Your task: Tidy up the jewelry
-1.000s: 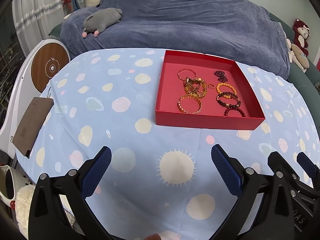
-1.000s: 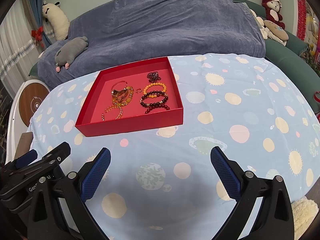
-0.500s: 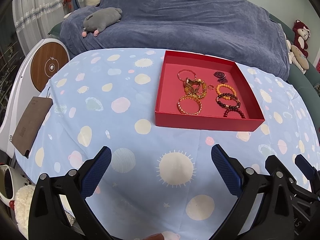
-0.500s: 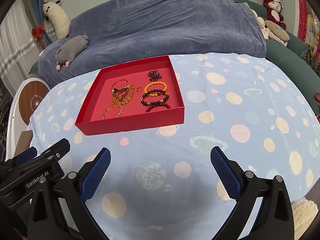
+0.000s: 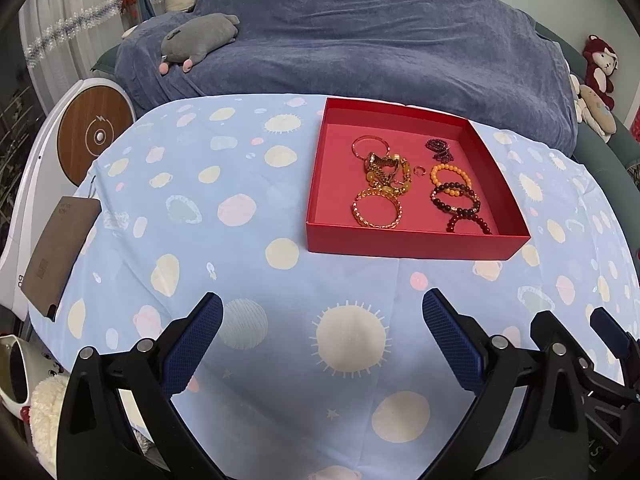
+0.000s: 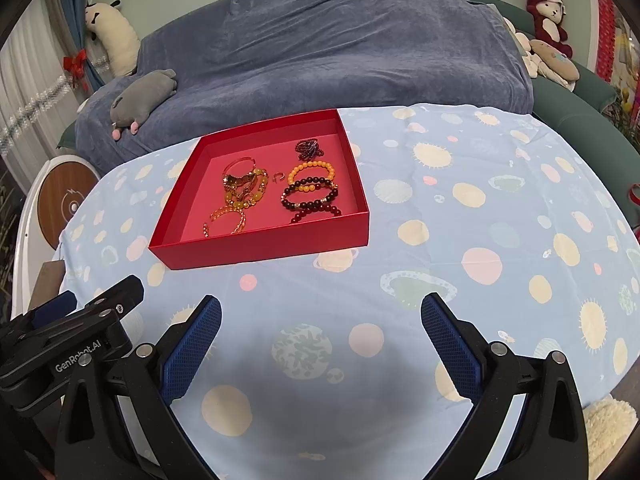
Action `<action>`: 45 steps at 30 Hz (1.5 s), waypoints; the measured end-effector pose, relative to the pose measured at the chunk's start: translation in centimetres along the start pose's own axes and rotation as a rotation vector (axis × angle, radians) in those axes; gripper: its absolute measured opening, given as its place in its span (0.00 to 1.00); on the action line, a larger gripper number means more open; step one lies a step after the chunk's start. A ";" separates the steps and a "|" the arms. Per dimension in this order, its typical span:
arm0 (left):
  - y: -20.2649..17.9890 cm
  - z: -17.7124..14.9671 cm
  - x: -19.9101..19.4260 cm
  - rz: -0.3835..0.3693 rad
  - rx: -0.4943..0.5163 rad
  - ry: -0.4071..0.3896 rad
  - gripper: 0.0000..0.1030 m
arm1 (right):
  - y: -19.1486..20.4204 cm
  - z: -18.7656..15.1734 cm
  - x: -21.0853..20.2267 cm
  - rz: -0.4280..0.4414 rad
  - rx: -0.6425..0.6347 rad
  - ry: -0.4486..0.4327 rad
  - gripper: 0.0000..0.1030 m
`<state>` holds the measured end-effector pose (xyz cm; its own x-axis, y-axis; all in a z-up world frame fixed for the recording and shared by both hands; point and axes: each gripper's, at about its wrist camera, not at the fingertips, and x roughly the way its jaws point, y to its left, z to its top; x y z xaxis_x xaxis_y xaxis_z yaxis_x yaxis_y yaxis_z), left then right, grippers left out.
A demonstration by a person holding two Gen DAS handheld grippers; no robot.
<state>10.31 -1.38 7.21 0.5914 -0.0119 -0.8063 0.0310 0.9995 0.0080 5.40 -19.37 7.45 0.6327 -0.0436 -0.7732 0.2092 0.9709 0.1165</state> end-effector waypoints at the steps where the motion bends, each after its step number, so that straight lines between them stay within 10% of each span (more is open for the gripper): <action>1: 0.0 0.0 0.0 0.003 0.001 -0.002 0.93 | 0.0 0.0 0.1 0.000 -0.001 0.001 0.94; 45: -0.3 0.9 -0.1 0.019 0.016 -0.019 0.93 | 0.1 0.1 0.2 0.000 -0.006 -0.002 0.94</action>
<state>10.93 -1.67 7.82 0.6073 0.0065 -0.7945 0.0321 0.9989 0.0327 5.65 -19.31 7.35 0.6343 -0.0438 -0.7718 0.2043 0.9724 0.1127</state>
